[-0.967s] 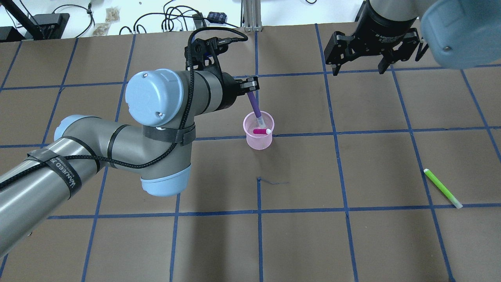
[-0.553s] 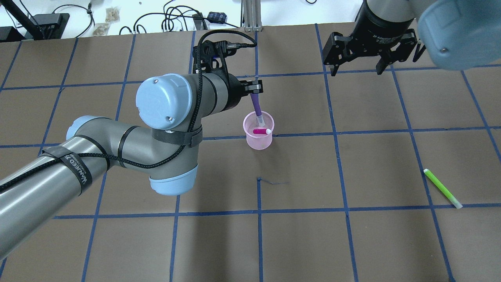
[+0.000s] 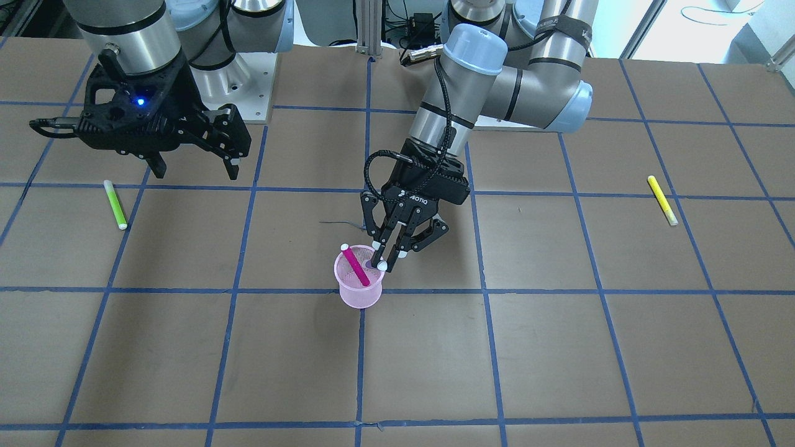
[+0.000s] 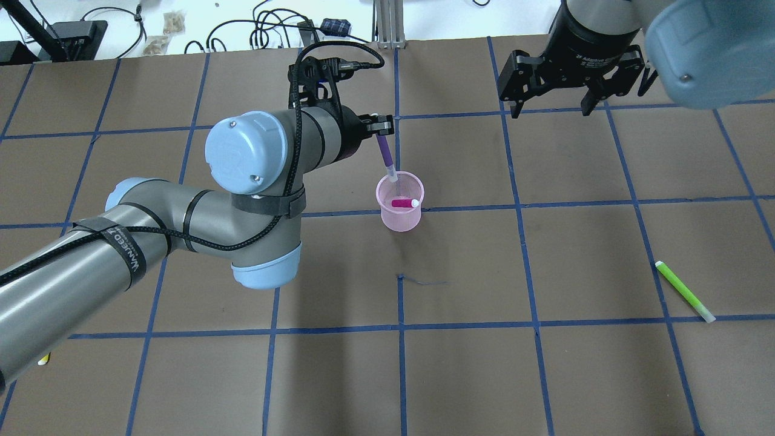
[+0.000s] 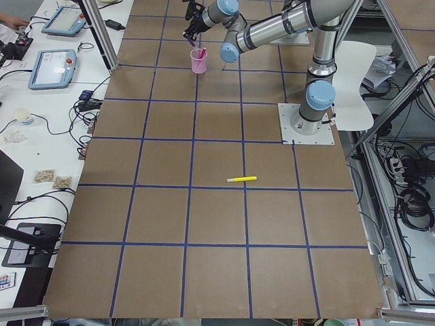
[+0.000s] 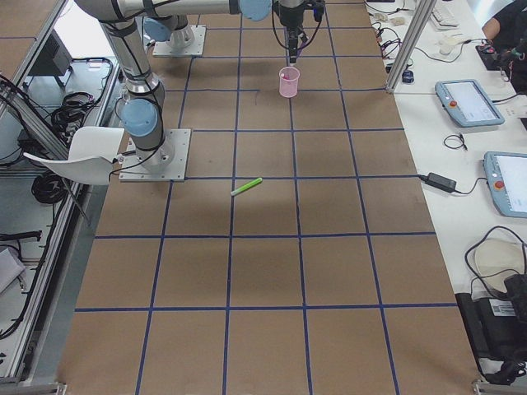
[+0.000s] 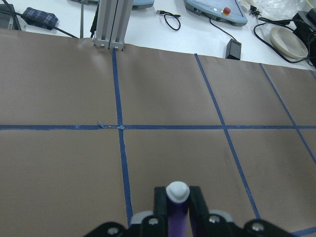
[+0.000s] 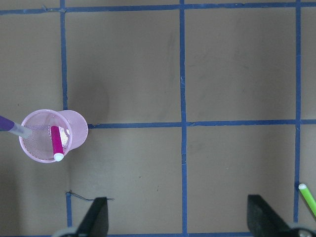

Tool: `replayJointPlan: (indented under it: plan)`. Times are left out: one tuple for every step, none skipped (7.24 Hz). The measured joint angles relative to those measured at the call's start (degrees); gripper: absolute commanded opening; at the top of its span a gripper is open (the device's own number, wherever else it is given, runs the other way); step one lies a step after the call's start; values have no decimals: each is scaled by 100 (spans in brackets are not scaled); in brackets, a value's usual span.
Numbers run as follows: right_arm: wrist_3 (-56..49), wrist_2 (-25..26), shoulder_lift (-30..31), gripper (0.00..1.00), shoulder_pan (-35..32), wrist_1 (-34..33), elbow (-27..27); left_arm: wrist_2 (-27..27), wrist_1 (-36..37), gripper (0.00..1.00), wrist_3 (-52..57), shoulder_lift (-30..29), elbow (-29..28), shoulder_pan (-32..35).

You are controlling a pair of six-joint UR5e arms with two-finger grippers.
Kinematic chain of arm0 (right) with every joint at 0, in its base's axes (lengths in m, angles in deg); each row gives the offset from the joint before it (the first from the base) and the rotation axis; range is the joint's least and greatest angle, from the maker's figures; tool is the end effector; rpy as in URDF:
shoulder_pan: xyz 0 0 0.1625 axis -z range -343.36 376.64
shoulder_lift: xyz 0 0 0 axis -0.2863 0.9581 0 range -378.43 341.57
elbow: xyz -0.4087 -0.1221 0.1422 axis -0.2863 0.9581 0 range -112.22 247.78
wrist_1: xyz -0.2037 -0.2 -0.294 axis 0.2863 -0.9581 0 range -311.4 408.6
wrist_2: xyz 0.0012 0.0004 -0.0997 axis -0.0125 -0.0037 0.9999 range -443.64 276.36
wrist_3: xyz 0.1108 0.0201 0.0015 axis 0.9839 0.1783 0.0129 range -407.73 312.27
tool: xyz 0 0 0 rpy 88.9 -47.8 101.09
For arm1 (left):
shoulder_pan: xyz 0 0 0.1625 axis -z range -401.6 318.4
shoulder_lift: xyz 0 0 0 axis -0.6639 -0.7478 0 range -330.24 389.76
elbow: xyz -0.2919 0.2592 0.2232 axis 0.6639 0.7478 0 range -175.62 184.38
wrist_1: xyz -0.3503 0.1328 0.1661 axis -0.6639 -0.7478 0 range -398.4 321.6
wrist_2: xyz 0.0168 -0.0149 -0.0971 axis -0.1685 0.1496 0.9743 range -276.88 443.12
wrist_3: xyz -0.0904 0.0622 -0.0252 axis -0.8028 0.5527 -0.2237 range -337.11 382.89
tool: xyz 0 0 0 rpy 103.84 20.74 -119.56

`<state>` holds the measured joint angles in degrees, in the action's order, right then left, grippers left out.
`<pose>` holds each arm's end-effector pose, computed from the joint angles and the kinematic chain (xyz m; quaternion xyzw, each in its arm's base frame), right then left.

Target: Insert purple and pink pens into pink cup

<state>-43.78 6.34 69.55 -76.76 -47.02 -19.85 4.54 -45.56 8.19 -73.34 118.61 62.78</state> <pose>0.1635 -0.5053 0.5126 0.0047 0.9986 -0.0520 0.0035 -0.2894 -0.5025 0.3593 -0.0359 -0.9177 0.3495 0.1854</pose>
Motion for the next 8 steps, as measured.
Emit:
replayJointPlan:
  plan:
    - [-6, 1, 1, 100, 0, 7, -3, -1, 37, 0, 40, -55, 17, -9]
    - [-15, 2, 5, 100, 2, 13, -6, -12, 48, 0, 73, -99, 31, 1]
    - [-21, 2, 7, 100, 4, 15, -10, -24, 49, 0, 105, -133, 45, 24]
    - [-26, 2, 8, 100, 4, 19, -14, -31, 49, 0, 123, -174, 79, 50]
    - [-37, 5, 11, 100, 1, 21, -24, -36, 48, 0, 128, -222, 141, 86]
    - [-51, 8, 22, 100, -2, 17, -51, -42, 48, 18, 127, -255, 197, 115]
    - [-57, 10, 36, 100, -2, 6, -92, -50, 46, 36, 122, -281, 226, 129]
    - [-61, 11, 46, 100, -3, -8, -117, -56, 43, 99, 116, -314, 236, 132]
